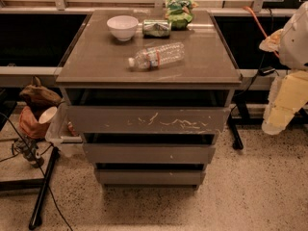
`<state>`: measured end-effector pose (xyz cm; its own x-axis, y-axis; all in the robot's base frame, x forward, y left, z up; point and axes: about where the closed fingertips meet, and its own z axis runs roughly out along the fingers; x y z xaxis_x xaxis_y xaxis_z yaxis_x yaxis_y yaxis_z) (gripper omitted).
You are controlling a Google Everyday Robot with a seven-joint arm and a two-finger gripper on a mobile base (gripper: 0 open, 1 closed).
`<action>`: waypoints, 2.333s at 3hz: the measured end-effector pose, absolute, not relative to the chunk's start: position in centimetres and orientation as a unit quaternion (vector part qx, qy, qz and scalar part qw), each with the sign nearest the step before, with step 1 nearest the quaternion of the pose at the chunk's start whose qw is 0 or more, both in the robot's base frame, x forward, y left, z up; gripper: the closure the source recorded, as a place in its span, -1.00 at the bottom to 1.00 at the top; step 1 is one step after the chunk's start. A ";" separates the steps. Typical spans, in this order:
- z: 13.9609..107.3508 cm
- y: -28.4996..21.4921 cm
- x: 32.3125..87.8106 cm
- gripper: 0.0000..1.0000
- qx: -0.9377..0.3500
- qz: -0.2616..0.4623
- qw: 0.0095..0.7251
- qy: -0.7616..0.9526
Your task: Open middle drawer
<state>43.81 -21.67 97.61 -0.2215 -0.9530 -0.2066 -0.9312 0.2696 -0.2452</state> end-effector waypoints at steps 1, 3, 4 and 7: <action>97.6 -21.7 43.8 -1.00 -0.603 -0.034 0.159 0.781; 91.5 -19.4 47.1 -1.00 -0.631 -0.003 0.208 0.748; 86.6 -17.7 50.2 -1.00 -0.640 0.033 0.264 0.720; 77.1 -13.9 51.2 -1.00 -0.630 0.128 0.303 0.704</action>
Offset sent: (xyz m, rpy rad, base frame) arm 0.0309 0.0190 -0.0584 0.0757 -0.0354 0.0722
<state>51.22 -13.87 77.07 -0.0239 -0.8092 -0.5870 -0.9639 0.1744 -0.2012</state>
